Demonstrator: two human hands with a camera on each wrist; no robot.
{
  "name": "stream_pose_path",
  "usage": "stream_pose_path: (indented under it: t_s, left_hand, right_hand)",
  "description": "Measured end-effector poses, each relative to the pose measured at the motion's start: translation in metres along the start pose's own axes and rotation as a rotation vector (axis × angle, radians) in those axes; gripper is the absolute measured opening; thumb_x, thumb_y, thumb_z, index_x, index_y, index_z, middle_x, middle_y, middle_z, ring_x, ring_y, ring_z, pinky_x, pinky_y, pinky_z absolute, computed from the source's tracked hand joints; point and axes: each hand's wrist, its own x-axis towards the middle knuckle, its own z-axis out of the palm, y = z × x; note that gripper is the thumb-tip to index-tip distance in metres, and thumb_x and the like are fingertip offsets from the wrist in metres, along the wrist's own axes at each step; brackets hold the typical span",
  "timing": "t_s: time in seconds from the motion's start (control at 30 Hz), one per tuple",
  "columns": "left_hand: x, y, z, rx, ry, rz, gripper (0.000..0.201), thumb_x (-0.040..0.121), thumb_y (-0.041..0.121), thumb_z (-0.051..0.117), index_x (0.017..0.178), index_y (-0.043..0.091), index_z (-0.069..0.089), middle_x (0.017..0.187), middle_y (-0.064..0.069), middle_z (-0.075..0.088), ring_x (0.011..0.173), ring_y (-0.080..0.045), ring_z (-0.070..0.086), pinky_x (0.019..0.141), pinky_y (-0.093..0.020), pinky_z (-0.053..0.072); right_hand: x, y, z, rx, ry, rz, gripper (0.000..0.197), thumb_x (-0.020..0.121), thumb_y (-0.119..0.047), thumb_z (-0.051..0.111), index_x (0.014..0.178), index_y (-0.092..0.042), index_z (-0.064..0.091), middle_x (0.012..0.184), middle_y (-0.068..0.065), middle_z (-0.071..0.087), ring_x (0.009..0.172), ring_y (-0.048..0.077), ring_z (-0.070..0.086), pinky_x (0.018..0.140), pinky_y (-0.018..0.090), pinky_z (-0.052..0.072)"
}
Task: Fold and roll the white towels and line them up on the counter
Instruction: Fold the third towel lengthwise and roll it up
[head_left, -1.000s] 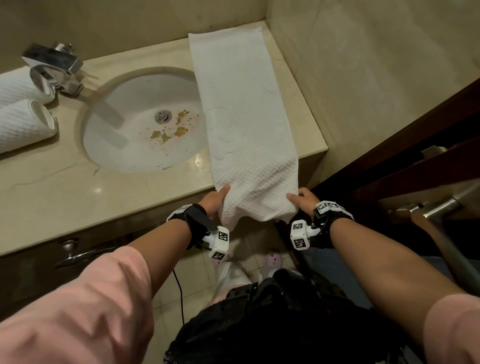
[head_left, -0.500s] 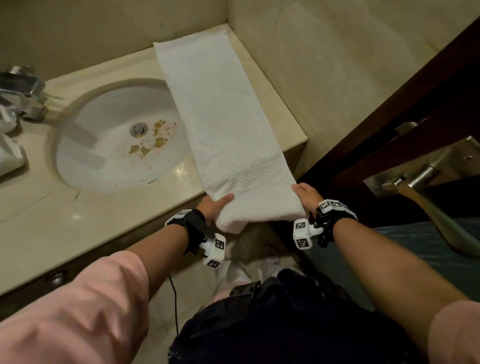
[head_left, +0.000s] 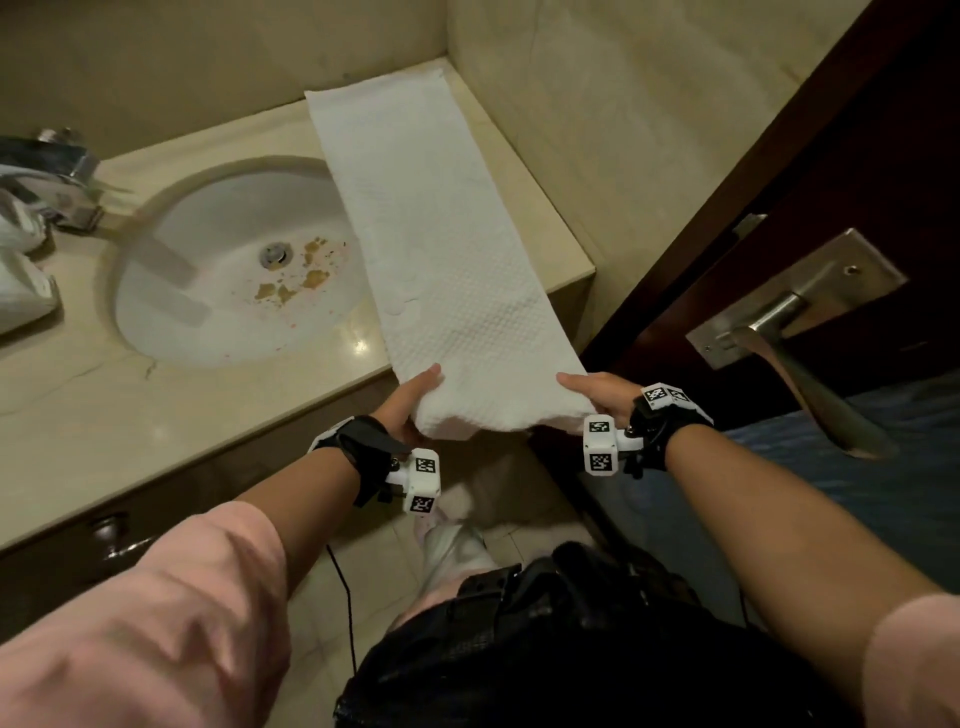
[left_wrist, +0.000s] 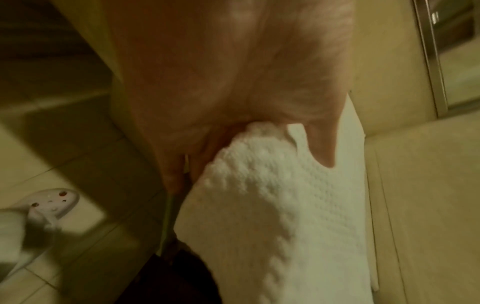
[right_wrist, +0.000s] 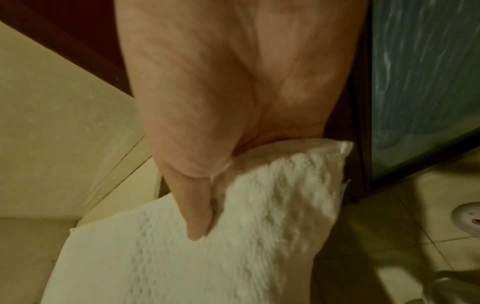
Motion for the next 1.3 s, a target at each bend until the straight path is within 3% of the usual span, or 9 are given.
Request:
stream_pose_path:
  t_s: [0.13, 0.23, 0.47, 0.6, 0.7, 0.77, 0.9, 1.07, 1.3]
  left_hand:
    - [-0.019, -0.011, 0.009, 0.024, -0.002, 0.006, 0.059, 0.079, 0.052, 0.067, 0.125, 0.016, 0.057, 0.117, -0.009, 0.066, 0.105, -0.027, 0.063, 0.082, -0.037, 0.052]
    - [-0.028, -0.026, 0.009, 0.041, 0.027, -0.015, 0.070, 0.064, 0.045, 0.081, 0.123, 0.014, 0.059, 0.112, -0.010, 0.070, 0.096, -0.025, 0.069, 0.077, -0.035, 0.056]
    - [-0.050, -0.059, 0.031, 0.037, 0.091, 0.015, 0.025, 0.092, 0.024, 0.060, 0.110, 0.006, 0.063, 0.097, -0.011, 0.073, 0.079, -0.023, 0.072, 0.066, -0.029, 0.058]
    - [-0.059, -0.075, 0.043, 0.009, 0.142, 0.071, 0.044, 0.095, 0.023, 0.057, 0.134, 0.003, 0.050, 0.124, -0.017, 0.062, 0.112, -0.032, 0.060, 0.097, -0.043, 0.049]
    - [-0.063, -0.086, 0.050, 0.002, 0.174, 0.123, 0.037, 0.100, 0.026, 0.046, 0.131, 0.006, 0.047, 0.106, -0.010, 0.065, 0.088, -0.023, 0.068, 0.070, -0.033, 0.059]
    - [-0.067, -0.092, 0.056, -0.030, 0.200, 0.127, 0.037, 0.102, 0.028, 0.041, 0.130, 0.005, 0.046, 0.103, -0.010, 0.064, 0.088, -0.023, 0.064, 0.071, -0.035, 0.056]
    - [-0.072, -0.104, 0.067, -0.045, 0.253, 0.114, 0.043, 0.105, 0.021, 0.033, 0.139, -0.005, 0.037, 0.133, -0.023, 0.052, 0.124, -0.037, 0.049, 0.090, -0.040, 0.043]
    - [-0.081, -0.117, 0.070, -0.125, 0.253, 0.090, 0.038, 0.105, 0.021, 0.032, 0.134, -0.001, 0.040, 0.104, -0.018, 0.062, 0.092, -0.031, 0.061, 0.066, -0.041, 0.059]
    - [-0.092, -0.125, 0.075, -0.306, 0.284, 0.145, 0.025, 0.105, 0.013, 0.029, 0.112, -0.001, 0.049, 0.144, -0.022, 0.043, 0.133, -0.034, 0.042, 0.102, -0.046, 0.038]
  right_hand:
    - [-0.011, 0.001, -0.002, 0.003, -0.072, -0.019, 0.016, 0.096, -0.018, 0.054, 0.106, -0.006, 0.060, 0.083, 0.006, 0.074, 0.073, 0.021, 0.070, 0.076, 0.036, 0.054]
    - [-0.025, 0.004, -0.004, -0.004, -0.121, -0.045, 0.024, 0.094, -0.013, 0.056, 0.116, -0.004, 0.059, 0.104, 0.014, 0.069, 0.093, 0.030, 0.066, 0.089, 0.045, 0.051]
    - [-0.039, 0.022, -0.014, -0.019, -0.121, -0.096, 0.035, 0.092, -0.014, 0.061, 0.122, 0.001, 0.057, 0.117, 0.021, 0.064, 0.105, 0.038, 0.062, 0.097, 0.055, 0.046]
    - [-0.041, 0.036, -0.019, 0.017, -0.052, -0.141, 0.036, 0.090, -0.008, 0.062, 0.123, 0.004, 0.055, 0.119, 0.024, 0.063, 0.093, 0.033, 0.066, 0.088, 0.049, 0.052]
    - [-0.042, 0.049, -0.021, 0.070, 0.070, -0.205, 0.048, 0.086, -0.005, 0.067, 0.128, 0.000, 0.045, 0.118, 0.018, 0.060, 0.085, 0.026, 0.064, 0.068, 0.040, 0.055]
    - [-0.044, 0.059, -0.020, 0.096, 0.139, -0.238, 0.046, 0.087, -0.006, 0.067, 0.125, -0.007, 0.042, 0.111, 0.015, 0.057, 0.082, 0.024, 0.062, 0.058, 0.033, 0.052]
    - [-0.040, 0.076, -0.021, 0.138, 0.198, -0.291, 0.035, 0.084, -0.007, 0.069, 0.108, -0.015, 0.045, 0.113, 0.019, 0.059, 0.089, 0.032, 0.065, 0.074, 0.046, 0.058]
    - [-0.045, 0.086, -0.021, 0.140, 0.186, -0.319, 0.017, 0.087, -0.005, 0.066, 0.095, -0.010, 0.053, 0.106, 0.022, 0.063, 0.088, 0.033, 0.065, 0.068, 0.038, 0.057]
    - [-0.047, 0.090, -0.018, 0.154, 0.191, -0.412, 0.021, 0.086, -0.002, 0.065, 0.086, -0.018, 0.051, 0.104, 0.020, 0.064, 0.092, 0.036, 0.067, 0.077, 0.045, 0.058]
